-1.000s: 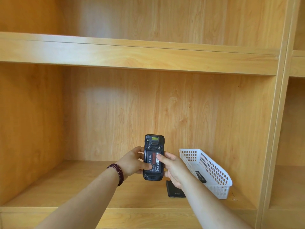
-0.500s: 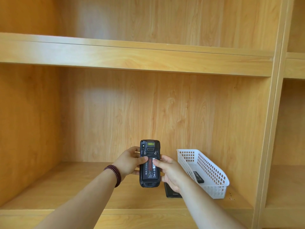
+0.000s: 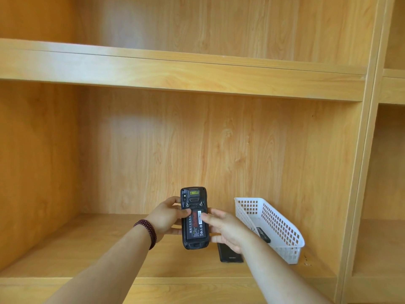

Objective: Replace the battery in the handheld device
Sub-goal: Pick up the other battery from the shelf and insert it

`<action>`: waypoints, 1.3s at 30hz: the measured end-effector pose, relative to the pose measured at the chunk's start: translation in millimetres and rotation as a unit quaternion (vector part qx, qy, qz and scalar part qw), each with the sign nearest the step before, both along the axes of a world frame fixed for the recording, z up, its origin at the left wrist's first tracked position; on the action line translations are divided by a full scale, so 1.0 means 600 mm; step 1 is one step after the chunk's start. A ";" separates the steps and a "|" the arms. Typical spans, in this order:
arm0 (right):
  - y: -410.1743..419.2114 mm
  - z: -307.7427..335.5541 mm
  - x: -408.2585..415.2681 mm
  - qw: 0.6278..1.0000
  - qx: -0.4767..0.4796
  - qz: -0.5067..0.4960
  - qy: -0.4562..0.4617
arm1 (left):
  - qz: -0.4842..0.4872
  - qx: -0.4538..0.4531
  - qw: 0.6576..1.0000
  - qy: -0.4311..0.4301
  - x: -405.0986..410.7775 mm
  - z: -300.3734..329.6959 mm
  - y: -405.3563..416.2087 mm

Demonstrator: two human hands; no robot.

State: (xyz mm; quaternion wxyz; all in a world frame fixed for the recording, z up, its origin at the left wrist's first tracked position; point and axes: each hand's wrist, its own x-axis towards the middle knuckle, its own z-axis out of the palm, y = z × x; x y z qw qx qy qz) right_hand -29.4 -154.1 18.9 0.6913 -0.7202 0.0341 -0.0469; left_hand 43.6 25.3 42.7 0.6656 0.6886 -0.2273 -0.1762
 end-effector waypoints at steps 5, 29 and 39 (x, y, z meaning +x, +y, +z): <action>0.004 -0.013 0.008 0.999 -0.018 -0.027 -0.007 | -0.009 0.014 1.000 0.002 0.007 0.000 0.002; -0.029 -0.007 0.034 0.757 -0.563 -0.103 0.314 | 0.039 0.005 0.999 -0.012 0.056 0.004 0.004; -0.031 0.031 0.011 0.763 -0.526 -0.050 0.373 | 0.029 0.013 0.999 -0.015 0.053 0.008 -0.003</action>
